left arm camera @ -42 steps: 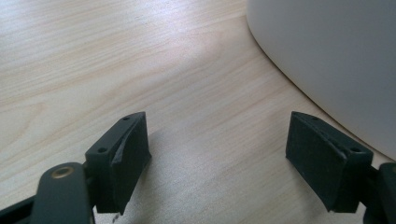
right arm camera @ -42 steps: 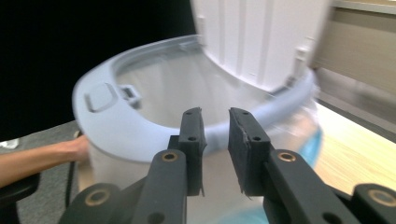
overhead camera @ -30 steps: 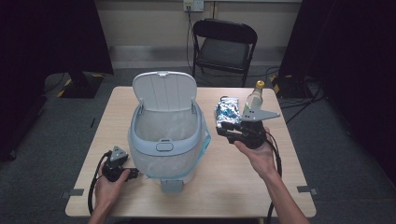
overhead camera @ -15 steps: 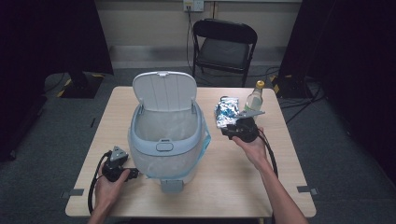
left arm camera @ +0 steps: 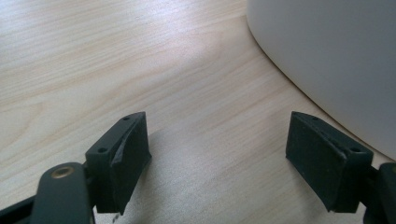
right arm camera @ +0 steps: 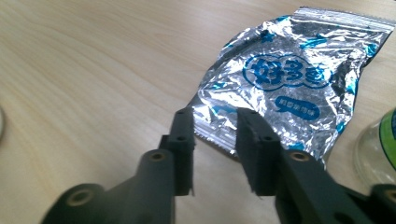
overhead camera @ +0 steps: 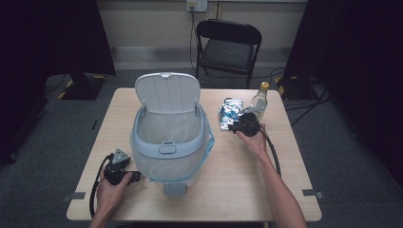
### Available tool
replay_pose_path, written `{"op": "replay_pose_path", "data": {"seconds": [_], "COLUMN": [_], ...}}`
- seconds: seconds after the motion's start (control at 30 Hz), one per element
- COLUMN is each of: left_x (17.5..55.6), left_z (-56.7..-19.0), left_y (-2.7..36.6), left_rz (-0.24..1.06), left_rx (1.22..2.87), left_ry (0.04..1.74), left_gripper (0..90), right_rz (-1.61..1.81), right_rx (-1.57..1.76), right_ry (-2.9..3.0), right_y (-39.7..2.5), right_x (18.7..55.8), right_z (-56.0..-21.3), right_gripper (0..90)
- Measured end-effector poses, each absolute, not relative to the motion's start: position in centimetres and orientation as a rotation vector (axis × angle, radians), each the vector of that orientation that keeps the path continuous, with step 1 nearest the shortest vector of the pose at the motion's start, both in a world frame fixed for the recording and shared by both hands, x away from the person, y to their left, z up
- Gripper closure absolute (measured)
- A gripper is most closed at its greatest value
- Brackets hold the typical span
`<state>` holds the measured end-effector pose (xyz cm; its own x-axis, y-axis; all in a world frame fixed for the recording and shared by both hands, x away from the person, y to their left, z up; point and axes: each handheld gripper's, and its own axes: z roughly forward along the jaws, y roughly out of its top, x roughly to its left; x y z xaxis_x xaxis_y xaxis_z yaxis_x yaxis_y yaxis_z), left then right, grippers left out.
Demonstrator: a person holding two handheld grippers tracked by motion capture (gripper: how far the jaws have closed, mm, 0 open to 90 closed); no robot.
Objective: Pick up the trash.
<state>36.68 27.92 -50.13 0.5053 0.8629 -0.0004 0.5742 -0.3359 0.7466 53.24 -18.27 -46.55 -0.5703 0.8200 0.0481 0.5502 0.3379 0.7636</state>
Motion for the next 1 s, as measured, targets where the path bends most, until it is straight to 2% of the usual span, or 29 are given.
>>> {"op": "replay_pose_path", "data": {"seconds": [0.07,0.17,0.5,1.0], "left_x": [36.7,36.7,36.7,36.7], "left_z": [-50.1,-50.1,-50.1,-50.1], "left_y": [27.9,27.9,27.9,27.9], "left_rz": [0.525,0.525,0.525,0.525], "left_rx": [2.046,2.046,2.046,2.046], "left_ry": [1.173,1.173,1.172,1.172], "left_gripper": [20.9,20.9,20.9,20.9], "right_rz": [1.089,1.043,0.947,0.932], "right_rx": [1.222,1.231,1.246,1.282], "right_ry": [2.267,2.252,2.211,2.233], "right_y": [-18.3,-18.2,-18.1,-18.3], "right_x": [53.9,54.8,57.0,56.7], "right_z": [-46.8,-47.0,-47.4,-49.1], "right_gripper": [74.9,74.8,63.9,65.0]}}
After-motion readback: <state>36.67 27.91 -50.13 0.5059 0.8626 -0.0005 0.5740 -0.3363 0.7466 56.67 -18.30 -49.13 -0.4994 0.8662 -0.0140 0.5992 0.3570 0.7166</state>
